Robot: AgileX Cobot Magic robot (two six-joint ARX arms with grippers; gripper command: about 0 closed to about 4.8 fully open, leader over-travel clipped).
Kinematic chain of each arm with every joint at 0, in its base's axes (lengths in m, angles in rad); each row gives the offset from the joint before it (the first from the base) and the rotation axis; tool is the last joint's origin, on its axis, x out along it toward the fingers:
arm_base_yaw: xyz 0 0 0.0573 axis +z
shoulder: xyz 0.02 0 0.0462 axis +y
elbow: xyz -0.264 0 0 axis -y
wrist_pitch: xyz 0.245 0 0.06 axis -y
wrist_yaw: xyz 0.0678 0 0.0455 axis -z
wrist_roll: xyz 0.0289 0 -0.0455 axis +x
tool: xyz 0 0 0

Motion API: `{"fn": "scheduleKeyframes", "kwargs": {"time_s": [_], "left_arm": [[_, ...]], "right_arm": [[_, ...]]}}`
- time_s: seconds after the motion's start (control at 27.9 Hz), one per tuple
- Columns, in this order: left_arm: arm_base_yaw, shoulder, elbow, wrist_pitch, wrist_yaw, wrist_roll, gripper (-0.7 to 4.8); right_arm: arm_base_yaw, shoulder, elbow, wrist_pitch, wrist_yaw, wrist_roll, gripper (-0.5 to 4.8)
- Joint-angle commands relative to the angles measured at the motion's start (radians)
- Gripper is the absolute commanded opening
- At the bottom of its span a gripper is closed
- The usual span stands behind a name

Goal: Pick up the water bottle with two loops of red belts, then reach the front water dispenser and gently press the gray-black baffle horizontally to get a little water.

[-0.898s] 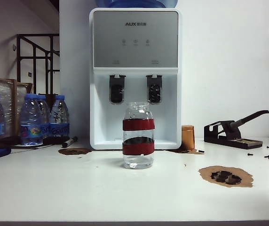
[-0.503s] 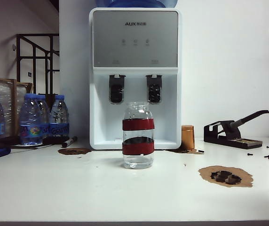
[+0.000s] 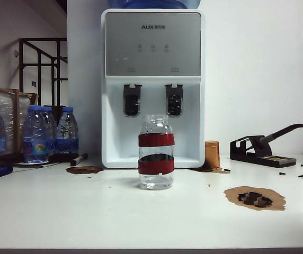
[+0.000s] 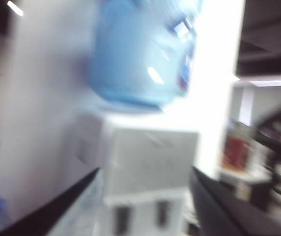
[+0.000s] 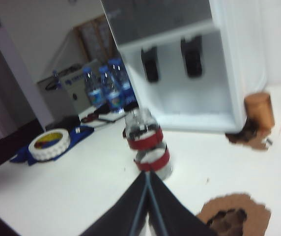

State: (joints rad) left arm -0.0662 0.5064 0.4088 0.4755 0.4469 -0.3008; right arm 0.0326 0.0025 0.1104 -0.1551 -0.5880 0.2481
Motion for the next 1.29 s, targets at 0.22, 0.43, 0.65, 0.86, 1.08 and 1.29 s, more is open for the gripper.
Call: {"fn": "scheduleKeyframes", "kwargs": {"time_s": [0.22,0.43,0.65,0.86,1.08,1.29], "left_arm": [[-0.189,0.609,0.002,0.468,0.015,0.077,4.46],[-0.216,0.995,0.039,0.785,0.082,0.096,4.47],[-0.235,1.292,0.201,0.805,0.143,0.111,4.79],[-0.275,1.369,0.254,0.845,0.304,0.11,4.79],[-0.324,1.369,0.253,0.898,0.319,0.111,4.79],[-0.331,1.369,0.261,0.851,0.245,0.133,4.79]], "right_arm": [[0.0,0.0,0.123,-0.103,0.032,0.026,-0.02],[0.0,0.001,0.166,-0.192,0.032,0.121,-0.02],[0.0,0.002,0.252,-0.264,0.04,0.15,-0.03],[0.0,0.004,0.335,-0.387,0.051,0.095,-0.03],[0.0,0.022,0.39,-0.469,0.051,0.094,-0.02],[0.0,0.039,0.442,-0.496,0.057,0.086,-0.02]]}}
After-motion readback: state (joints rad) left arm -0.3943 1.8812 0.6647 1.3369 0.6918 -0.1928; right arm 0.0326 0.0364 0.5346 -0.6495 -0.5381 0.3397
